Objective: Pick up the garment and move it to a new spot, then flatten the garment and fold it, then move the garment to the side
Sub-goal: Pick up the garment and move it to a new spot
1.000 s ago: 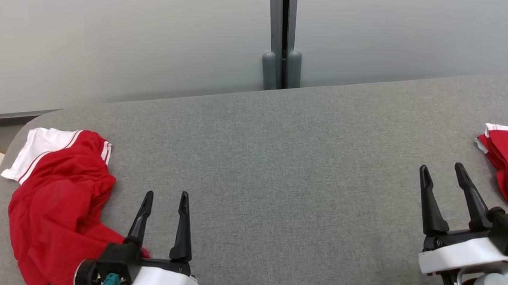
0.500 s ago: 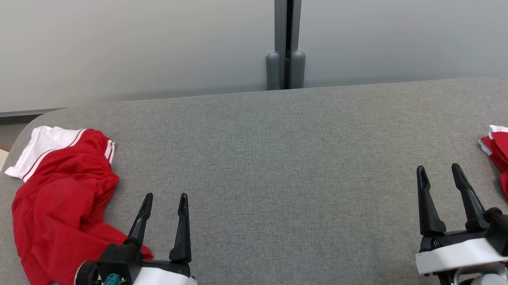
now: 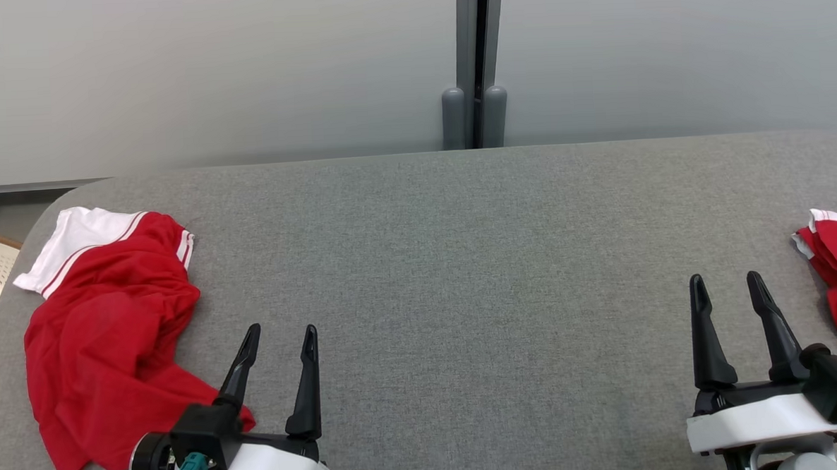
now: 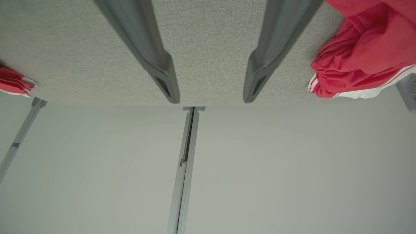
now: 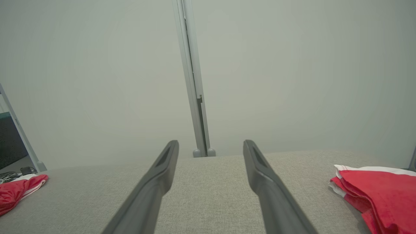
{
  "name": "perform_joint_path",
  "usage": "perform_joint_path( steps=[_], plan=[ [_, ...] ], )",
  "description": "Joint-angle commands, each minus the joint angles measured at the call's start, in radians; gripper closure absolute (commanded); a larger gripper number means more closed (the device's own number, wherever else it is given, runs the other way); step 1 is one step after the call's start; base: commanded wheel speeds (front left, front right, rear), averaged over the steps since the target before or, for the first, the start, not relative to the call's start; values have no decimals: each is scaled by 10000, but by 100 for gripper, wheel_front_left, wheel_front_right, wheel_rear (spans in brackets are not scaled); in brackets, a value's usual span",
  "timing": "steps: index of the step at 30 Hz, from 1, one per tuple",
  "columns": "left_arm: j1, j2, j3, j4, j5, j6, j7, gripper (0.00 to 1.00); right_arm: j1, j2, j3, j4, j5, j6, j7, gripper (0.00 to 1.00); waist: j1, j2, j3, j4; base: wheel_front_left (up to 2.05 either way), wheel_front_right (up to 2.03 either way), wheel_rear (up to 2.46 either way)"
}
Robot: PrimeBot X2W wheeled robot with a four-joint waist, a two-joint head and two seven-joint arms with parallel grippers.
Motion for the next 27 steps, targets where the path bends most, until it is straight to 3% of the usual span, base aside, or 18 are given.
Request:
perform_joint_path(
  steps=[1,10,27],
  plan=[
    [-93,38,-15,40,8,-6,-2,0,117,-6,-28,20,-9,-4,-9,0,0,0,-10,53,0,0,0],
    [-240,38,-35,87,-152,32,-2,0,145,-10,347,130,-17,-4,-10,0,0,0,62,927,0,0,0],
    [212,39,902,120,97,-79,-1,0,73,-3,1220,385,531,-4,-10,0,0,0,-110,3682,0,0,0]
  ],
)
